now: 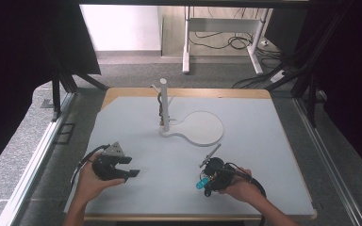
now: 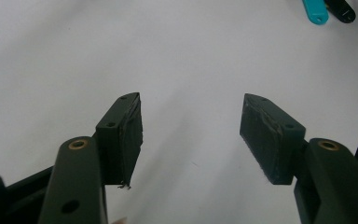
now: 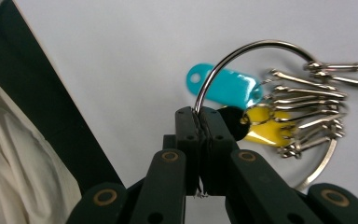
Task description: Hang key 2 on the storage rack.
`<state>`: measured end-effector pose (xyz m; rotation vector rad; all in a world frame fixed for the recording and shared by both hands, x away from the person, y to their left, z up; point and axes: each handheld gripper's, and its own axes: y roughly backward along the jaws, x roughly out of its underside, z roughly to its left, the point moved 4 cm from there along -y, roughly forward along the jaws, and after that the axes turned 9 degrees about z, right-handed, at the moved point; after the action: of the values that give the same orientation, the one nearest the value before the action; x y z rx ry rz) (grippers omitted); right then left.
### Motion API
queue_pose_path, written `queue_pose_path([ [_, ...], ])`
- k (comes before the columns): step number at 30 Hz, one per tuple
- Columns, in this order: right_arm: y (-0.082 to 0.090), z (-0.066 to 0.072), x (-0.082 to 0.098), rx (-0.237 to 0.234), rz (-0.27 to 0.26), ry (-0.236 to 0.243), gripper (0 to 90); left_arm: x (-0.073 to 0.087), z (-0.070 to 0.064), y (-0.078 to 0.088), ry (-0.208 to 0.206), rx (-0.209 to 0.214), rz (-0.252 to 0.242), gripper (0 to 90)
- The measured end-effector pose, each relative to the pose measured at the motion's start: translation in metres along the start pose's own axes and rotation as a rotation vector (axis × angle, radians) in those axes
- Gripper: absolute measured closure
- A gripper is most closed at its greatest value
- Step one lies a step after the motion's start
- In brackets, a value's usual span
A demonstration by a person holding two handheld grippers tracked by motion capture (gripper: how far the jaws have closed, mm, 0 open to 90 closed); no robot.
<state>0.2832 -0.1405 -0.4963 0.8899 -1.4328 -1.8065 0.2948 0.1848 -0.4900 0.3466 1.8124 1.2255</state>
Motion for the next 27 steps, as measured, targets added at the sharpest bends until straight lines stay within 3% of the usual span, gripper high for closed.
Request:
queue_pose_path([
  [12,0.034,-0.013,-0.011,0.053,0.017,0.032,87.9,0.0,0.001,-0.002,-0.012,-0.001,0.009,39.4],
  [20,0.062,-0.029,-0.019,0.099,0.017,0.011,87.9,-0.001,0.002,0.0,-0.004,-0.007,-0.006,39.7],
  [27,0.073,-0.041,-0.023,0.116,0.02,-0.001,87.8,0.0,0.001,0.0,-0.002,-0.012,0.005,39.6],
])
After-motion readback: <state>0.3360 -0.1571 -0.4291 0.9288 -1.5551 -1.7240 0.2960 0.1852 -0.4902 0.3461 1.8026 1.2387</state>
